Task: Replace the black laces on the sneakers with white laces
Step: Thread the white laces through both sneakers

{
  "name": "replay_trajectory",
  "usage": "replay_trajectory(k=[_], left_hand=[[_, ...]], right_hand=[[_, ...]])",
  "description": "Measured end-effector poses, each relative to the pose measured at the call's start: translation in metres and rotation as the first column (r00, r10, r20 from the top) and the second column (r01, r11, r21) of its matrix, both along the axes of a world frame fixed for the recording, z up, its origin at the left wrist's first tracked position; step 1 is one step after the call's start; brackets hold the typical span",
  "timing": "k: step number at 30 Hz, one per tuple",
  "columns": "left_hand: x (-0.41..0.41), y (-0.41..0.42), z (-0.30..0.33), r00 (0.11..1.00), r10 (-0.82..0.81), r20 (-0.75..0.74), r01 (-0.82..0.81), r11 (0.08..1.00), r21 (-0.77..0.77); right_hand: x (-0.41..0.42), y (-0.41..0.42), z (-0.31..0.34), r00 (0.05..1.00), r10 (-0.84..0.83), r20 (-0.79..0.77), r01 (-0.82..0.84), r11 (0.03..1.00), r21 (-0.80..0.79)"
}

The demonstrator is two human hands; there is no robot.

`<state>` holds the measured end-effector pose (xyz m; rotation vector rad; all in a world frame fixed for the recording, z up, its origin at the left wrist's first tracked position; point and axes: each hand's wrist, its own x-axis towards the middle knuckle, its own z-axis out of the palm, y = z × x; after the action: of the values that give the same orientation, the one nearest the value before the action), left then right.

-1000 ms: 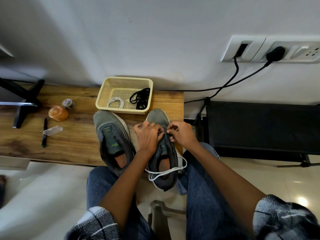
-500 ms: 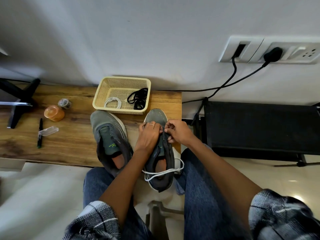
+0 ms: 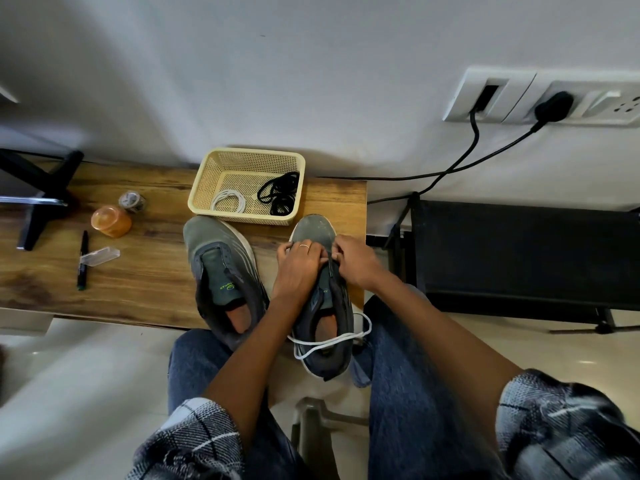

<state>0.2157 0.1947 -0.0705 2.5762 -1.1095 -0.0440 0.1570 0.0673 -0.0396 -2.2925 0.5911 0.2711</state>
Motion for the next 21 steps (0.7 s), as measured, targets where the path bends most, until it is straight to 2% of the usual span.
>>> replay_trajectory(k=[4, 8, 15, 21], left_hand=[[-0.004, 0.001, 0.003, 0.997, 0.026, 0.076, -0.030, 0.998, 0.046], [-0.006, 0.003, 0.009, 0.987, 0.069, 0.147, -0.075, 0.997, 0.031], [-0.011, 0.002, 0.028, 0.975, 0.223, 0.017, -0.222, 0.959, 0.174], [-0.013, -0.002, 0.029, 0.977, 0.211, 0.017, -0.209, 0.951, 0.229]], right_hand=[[-0.004, 0.009, -0.004, 0.999, -0.032, -0.012, 0.032, 0.999, -0.016], [-0.010, 0.010, -0.010, 0.992, -0.125, 0.024, 0.124, 0.991, 0.052], [-0.021, 0.008, -0.012, 0.944, -0.305, 0.123, 0.280, 0.942, 0.186], [-0.024, 0.017, 0.001, 0.918, -0.352, 0.182, 0.307, 0.922, 0.235]])
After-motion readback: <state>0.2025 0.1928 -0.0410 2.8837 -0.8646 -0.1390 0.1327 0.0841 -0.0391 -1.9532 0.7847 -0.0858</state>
